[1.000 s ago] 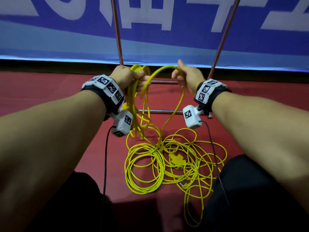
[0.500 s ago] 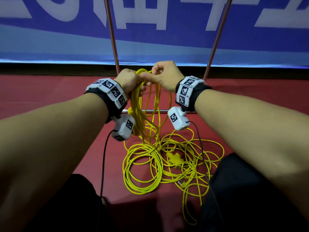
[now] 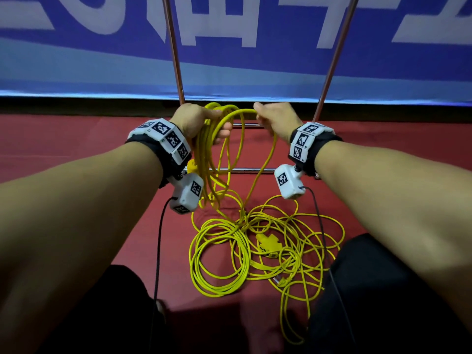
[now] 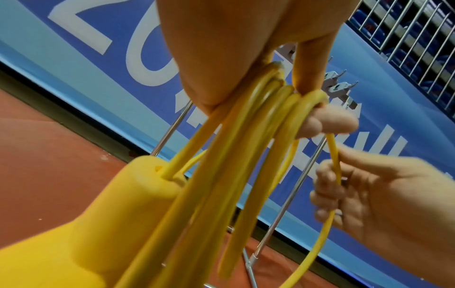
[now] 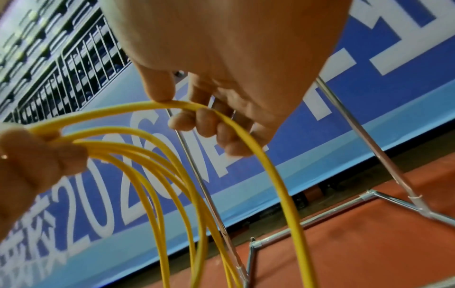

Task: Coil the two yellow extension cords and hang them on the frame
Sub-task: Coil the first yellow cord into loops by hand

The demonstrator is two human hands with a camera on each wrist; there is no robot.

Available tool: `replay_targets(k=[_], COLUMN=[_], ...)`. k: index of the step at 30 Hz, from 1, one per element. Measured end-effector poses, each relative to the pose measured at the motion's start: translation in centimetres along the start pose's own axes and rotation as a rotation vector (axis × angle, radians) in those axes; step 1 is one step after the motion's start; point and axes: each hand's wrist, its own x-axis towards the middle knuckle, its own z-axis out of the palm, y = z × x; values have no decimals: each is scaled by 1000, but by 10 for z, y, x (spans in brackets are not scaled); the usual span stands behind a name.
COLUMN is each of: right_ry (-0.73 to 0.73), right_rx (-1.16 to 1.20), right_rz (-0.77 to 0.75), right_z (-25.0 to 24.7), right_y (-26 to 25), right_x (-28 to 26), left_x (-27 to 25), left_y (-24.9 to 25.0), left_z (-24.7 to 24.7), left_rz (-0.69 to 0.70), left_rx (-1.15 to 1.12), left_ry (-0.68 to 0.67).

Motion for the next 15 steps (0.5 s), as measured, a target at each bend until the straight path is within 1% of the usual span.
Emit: replay_targets(k=[2,4,6,8,10,12,13,15], right_ry=[21,-24,-87,-105,-100,-142,-188,-287], right_rx=[-9,-2,-31,-40,-42,-63,-57,-51], right_rz=[-96,-144,-188,-197,-194,-182,-148,4], right_z=[2,12,24,30,30,30,31,29], right_y=[-7,-17,-26,-30,-30,-26,-22,-11], right_x=[0,-4,-8,-12,-14,-14,-14,-15], left_x=[-3,-4,-4,-1,1,3,4,6], left_y=[-1,-4,-6,-5,-3,0,1,3], left_z=[3,5,4,1,0,1,1,-2], left_rz=[-33,-34,-20,6,31,56,77,112], left_rx=[30,68,69,74,95,59,25,-43], left_ry=[-39,-70,-53,-10,13,21,30,66])
